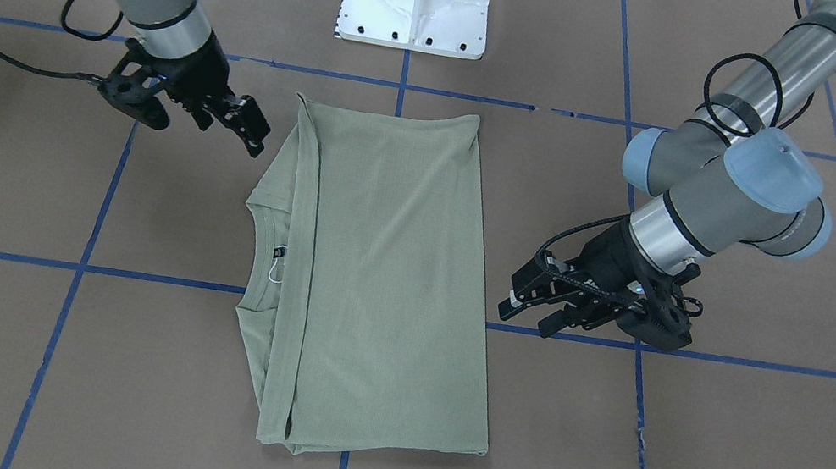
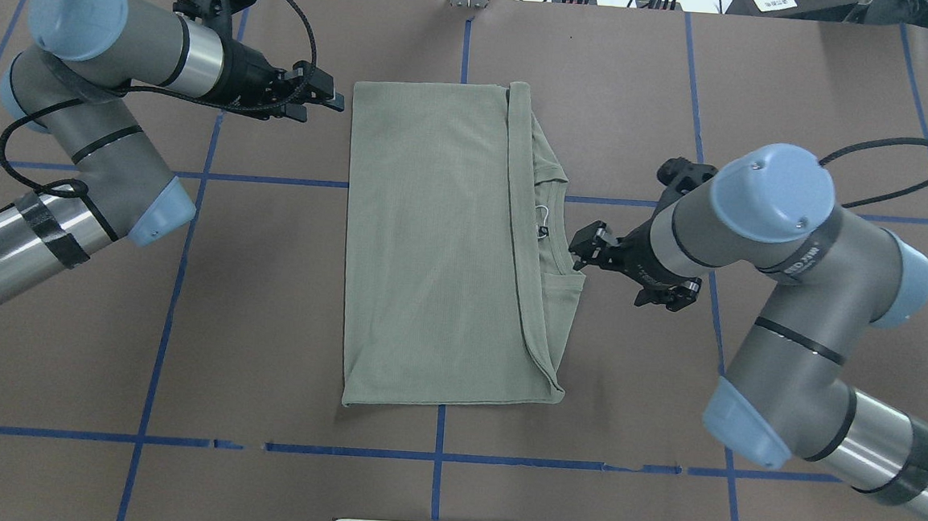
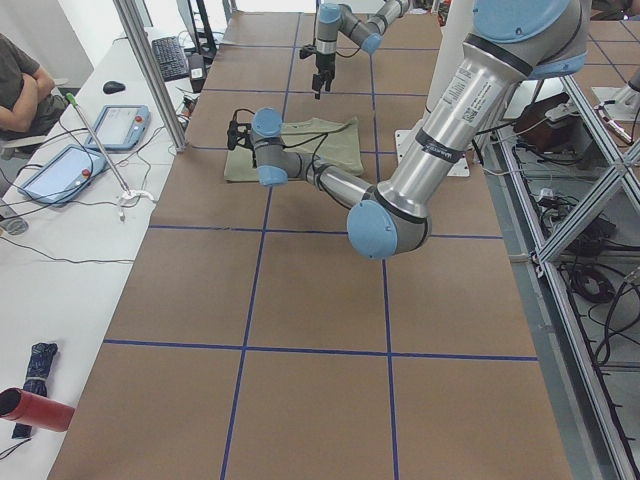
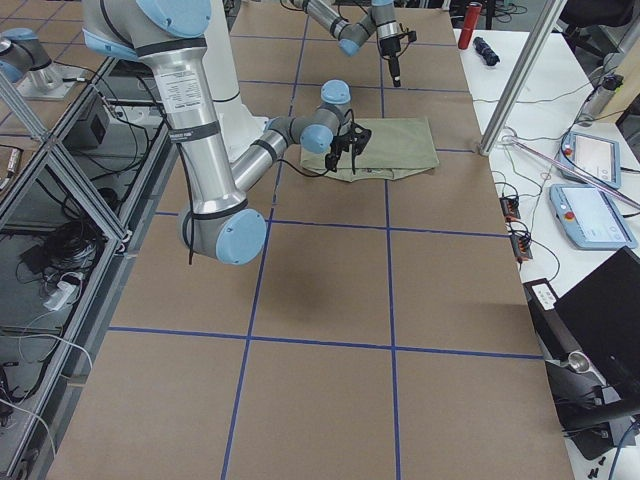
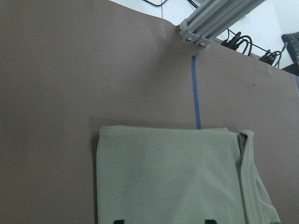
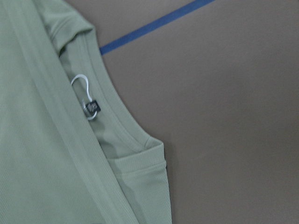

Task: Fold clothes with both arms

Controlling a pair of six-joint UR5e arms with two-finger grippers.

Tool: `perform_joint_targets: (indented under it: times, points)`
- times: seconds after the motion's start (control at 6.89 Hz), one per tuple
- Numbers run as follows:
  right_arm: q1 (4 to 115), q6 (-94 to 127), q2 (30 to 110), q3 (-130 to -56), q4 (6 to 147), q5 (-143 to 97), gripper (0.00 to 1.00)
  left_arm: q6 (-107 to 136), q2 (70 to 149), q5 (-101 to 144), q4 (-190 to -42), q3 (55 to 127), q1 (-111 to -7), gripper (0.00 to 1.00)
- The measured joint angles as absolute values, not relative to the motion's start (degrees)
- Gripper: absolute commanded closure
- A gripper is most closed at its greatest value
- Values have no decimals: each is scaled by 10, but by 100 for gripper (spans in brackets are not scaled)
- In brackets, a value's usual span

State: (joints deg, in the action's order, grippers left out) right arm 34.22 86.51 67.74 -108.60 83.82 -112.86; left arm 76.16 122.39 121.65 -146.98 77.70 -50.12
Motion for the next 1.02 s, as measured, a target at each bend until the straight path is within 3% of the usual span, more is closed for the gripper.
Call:
perform_joint_targets:
  times: [0.44, 1.02]
  points:
    - [272, 657, 590, -1055, 1009, -1054, 0, 761, 1197, 1221, -1474, 783, -500, 27]
    - [238, 550, 574, -1006, 1035, -1027, 0, 761, 1186, 1221, -1479, 782, -499, 25]
